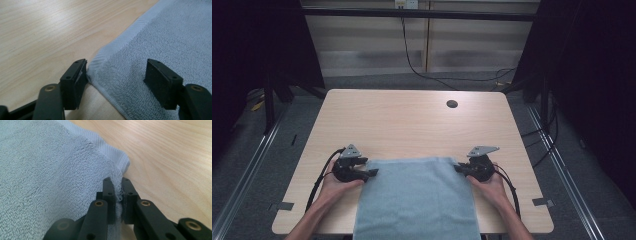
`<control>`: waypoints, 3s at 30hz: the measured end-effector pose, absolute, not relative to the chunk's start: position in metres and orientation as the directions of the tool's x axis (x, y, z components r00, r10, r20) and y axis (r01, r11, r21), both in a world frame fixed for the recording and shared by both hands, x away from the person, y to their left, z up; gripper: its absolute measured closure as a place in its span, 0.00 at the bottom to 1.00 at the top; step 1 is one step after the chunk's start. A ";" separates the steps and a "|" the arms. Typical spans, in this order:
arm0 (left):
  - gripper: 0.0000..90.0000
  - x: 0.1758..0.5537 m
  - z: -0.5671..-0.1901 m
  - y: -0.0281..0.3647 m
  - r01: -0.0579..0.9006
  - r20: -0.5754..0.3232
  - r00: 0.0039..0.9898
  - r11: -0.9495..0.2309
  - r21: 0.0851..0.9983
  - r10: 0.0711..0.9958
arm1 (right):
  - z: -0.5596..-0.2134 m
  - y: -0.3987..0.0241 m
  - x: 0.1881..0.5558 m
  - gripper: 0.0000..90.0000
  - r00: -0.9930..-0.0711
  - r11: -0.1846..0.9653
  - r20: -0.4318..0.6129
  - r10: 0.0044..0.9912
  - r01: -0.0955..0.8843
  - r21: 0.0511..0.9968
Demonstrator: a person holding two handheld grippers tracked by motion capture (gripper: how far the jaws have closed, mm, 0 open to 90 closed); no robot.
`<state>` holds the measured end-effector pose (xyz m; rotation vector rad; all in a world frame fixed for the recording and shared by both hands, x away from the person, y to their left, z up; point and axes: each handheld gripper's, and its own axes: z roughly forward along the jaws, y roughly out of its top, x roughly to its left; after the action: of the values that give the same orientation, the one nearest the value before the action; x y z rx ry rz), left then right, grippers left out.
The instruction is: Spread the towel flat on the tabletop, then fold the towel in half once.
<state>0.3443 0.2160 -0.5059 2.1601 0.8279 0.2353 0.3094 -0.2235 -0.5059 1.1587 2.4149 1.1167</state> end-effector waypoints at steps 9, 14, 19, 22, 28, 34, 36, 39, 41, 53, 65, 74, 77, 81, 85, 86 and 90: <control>0.83 0.342 -0.507 0.212 0.460 -0.128 0.806 -0.475 0.751 0.577 | -0.506 -0.223 0.309 0.94 -0.653 0.395 0.100 0.751 0.565 0.724; 0.90 0.343 -0.507 0.213 0.484 -0.166 0.801 -0.459 0.745 0.575 | -0.506 -0.224 0.310 0.94 -0.652 0.383 0.122 0.748 0.576 0.722; 0.91 0.347 -0.503 0.221 0.501 -0.202 0.786 -0.411 0.761 0.584 | -0.502 -0.225 0.313 0.94 -0.645 0.338 0.179 0.743 0.592 0.732; 0.91 0.347 -0.497 0.227 0.510 -0.228 0.774 -0.368 0.777 0.591 | -0.495 -0.226 0.315 0.95 -0.639 0.294 0.210 0.740 0.588 0.753; 0.92 0.349 -0.480 0.234 0.512 -0.267 0.763 -0.299 0.805 0.589 | -0.477 -0.231 0.315 0.95 -0.641 0.232 0.241 0.729 0.562 0.794; 0.92 0.349 -0.462 0.233 0.479 -0.267 0.776 -0.260 0.839 0.571 | -0.460 -0.233 0.317 0.95 -0.644 0.183 0.263 0.718 0.539 0.822; 0.92 0.351 -0.456 0.235 0.476 -0.280 0.771 -0.225 0.850 0.571 | -0.455 -0.235 0.319 0.95 -0.646 0.177 0.257 0.719 0.527 0.831; 0.92 0.358 -0.445 0.237 0.463 -0.267 0.768 -0.217 0.859 0.583 | -0.443 -0.238 0.322 0.95 -0.643 0.164 0.250 0.724 0.512 0.843; 0.92 0.363 -0.436 0.238 0.446 -0.254 0.774 -0.213 0.869 0.580 | -0.433 -0.241 0.325 0.95 -0.644 0.160 0.238 0.727 0.496 0.853; 0.92 0.389 -0.379 0.231 0.368 -0.191 0.778 -0.188 0.911 0.599 | -0.381 -0.246 0.350 0.95 -0.636 0.131 0.191 0.747 0.423 0.897; 0.92 0.415 -0.332 0.220 0.307 -0.150 0.783 -0.165 0.937 0.604 | -0.335 -0.251 0.385 0.95 -0.615 0.108 0.157 0.773 0.371 0.922; 0.92 0.426 -0.290 0.219 0.249 -0.097 0.776 -0.161 0.955 0.624 | -0.291 -0.254 0.398 0.96 -0.604 0.109 0.112 0.789 0.317 0.942; 0.92 0.430 -0.276 0.217 0.239 -0.088 0.767 -0.156 0.958 0.636 | -0.275 -0.253 0.404 0.96 -0.594 0.102 0.102 0.798 0.300 0.948; 0.92 0.427 -0.275 0.215 0.225 -0.092 0.769 -0.133 0.965 0.633 | -0.259 -0.253 0.405 0.96 -0.589 0.073 0.104 0.802 0.269 0.960; 0.92 0.414 -0.290 0.219 0.222 -0.075 0.789 -0.169 0.960 0.610 | -0.273 -0.253 0.390 0.96 -0.614 0.099 0.090 0.784 0.267 0.959; 0.92 0.409 -0.294 0.220 0.222 -0.076 0.794 -0.171 0.960 0.603 | -0.279 -0.254 0.385 0.96 -0.619 0.102 0.092 0.780 0.271 0.957; 0.92 0.388 -0.306 0.226 0.221 -0.079 0.813 -0.179 0.959 0.577 | -0.298 -0.259 0.360 0.96 -0.643 0.091 0.115 0.757 0.277 0.956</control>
<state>0.3882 0.2257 -0.3056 1.7563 0.6187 0.3567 0.3597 -0.2594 -0.2980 1.0153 1.9657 1.5745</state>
